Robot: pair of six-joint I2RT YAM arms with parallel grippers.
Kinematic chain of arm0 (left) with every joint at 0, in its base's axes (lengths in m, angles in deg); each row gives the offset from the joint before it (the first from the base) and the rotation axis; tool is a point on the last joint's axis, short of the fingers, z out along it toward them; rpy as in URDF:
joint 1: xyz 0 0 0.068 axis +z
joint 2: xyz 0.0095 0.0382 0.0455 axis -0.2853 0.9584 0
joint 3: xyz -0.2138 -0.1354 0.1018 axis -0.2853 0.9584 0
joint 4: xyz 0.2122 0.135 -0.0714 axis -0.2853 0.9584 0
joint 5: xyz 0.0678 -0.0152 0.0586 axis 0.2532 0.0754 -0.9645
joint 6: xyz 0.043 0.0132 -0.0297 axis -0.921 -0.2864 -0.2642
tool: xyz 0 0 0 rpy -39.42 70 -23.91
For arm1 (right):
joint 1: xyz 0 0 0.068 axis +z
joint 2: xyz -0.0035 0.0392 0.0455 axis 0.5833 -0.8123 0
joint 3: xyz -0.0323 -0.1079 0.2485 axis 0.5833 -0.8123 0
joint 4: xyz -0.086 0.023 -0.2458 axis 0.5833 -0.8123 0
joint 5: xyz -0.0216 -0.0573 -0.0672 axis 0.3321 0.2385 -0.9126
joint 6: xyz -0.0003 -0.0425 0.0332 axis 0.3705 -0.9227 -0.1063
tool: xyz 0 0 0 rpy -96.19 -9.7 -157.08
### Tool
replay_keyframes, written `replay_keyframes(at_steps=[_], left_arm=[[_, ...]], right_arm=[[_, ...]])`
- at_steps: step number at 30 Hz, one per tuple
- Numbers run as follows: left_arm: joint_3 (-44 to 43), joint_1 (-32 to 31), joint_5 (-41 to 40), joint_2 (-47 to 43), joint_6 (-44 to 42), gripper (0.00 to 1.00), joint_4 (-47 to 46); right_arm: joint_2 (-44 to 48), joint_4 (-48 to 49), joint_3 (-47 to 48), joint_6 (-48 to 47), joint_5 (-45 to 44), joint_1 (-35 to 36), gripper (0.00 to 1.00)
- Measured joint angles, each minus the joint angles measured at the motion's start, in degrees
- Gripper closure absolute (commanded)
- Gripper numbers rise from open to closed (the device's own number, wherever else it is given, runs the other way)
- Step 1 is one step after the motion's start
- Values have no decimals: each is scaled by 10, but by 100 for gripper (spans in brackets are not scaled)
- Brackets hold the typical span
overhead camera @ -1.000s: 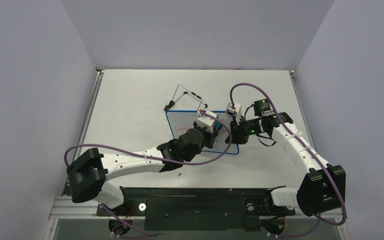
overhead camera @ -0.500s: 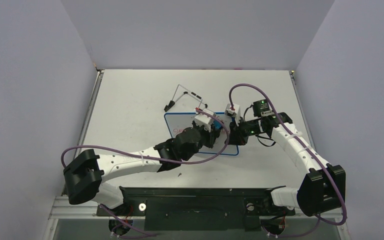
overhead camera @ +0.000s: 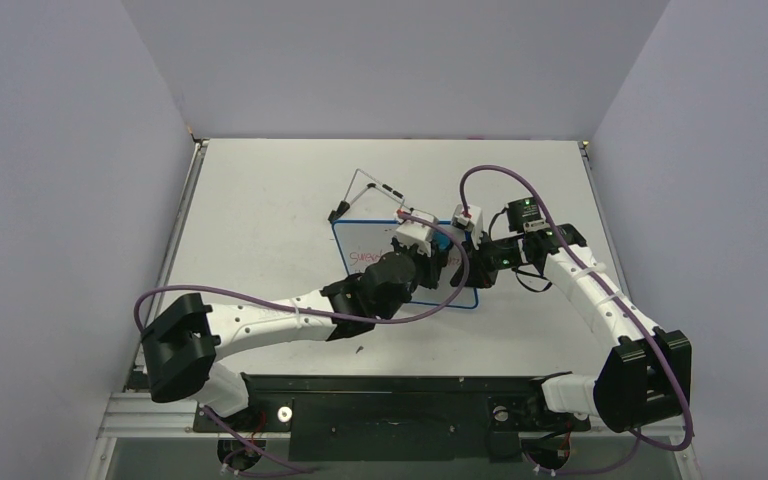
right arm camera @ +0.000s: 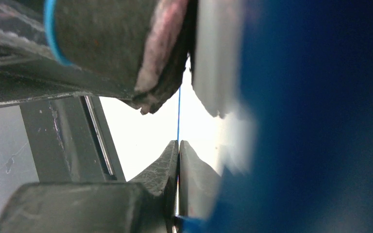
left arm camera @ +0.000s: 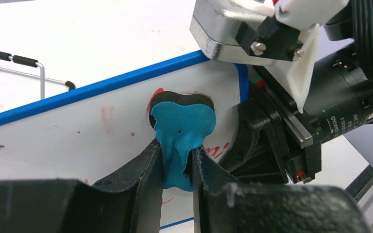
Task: Erase the whiteboard
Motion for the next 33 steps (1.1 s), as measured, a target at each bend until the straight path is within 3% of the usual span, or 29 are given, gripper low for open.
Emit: replay_keyframes(at_steps=[19,33], left_arm=[[10,23,-44,-22,34,100,-9],[-64,-36,-65,41,17,100,15]], right_arm=[[0,0,0,8,0,0,100],[0,-6,0,0,3,-2,100]])
